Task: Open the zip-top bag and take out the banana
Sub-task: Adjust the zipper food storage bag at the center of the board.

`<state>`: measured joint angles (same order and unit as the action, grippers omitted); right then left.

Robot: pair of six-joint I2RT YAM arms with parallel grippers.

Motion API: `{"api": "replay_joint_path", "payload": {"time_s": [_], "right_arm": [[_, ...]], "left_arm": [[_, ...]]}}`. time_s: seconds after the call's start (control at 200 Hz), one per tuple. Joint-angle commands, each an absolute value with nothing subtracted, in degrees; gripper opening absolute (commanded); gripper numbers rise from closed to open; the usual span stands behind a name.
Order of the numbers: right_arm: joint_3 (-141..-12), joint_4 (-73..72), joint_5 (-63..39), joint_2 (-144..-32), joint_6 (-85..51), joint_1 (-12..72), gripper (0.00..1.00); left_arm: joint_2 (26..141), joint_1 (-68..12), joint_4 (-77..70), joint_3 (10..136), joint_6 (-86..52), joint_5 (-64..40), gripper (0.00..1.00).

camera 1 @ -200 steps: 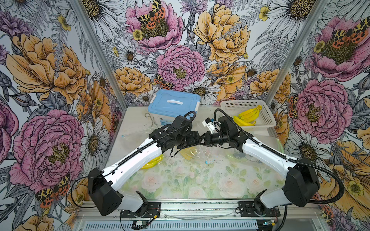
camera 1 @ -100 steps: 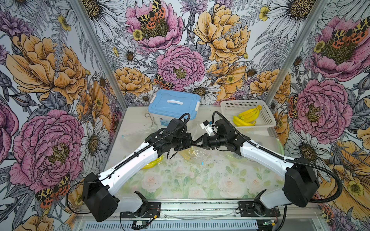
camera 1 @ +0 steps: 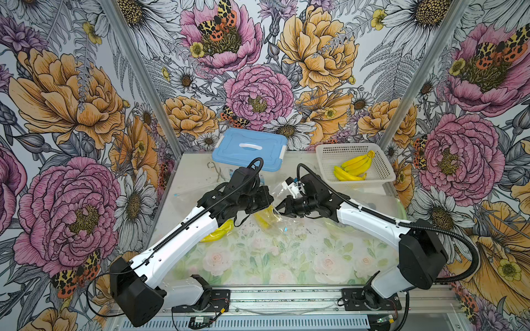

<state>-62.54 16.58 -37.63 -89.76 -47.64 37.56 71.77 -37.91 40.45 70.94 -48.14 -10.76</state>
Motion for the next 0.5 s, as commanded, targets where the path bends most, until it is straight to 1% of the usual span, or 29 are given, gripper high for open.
{"api": "replay_joint_path", "payload": {"time_s": [0.0,0.12,0.195,0.32,0.41,0.49], "right_arm": [[-64.7,24.7,-32.6,-91.7,-43.2,37.9,0.09],[-66.4,35.7,-24.9,-92.7,-36.5,37.5,0.09],[-66.6,38.6,-23.3,-91.4,-35.3,37.1,0.09],[-71.9,38.4,-23.8,-89.6,-34.4,38.7,0.09],[-77.2,37.9,-26.6,-91.7,-34.7,40.1,0.1],[-78.4,35.3,-28.8,-93.8,-36.6,41.2,0.11]], "left_arm": [[71.1,-38.3,39.0,74.3,-49.1,-12.3,0.0],[70.5,-38.3,39.0,75.0,-49.5,-11.5,0.0],[70.4,-38.1,39.0,74.9,-49.9,-11.7,0.0],[70.7,-39.2,38.9,75.0,-50.2,-11.4,0.0],[71.4,-39.9,37.8,75.3,-50.7,-11.2,0.0],[72.1,-40.4,37.1,75.7,-50.9,-11.1,0.0]]}}
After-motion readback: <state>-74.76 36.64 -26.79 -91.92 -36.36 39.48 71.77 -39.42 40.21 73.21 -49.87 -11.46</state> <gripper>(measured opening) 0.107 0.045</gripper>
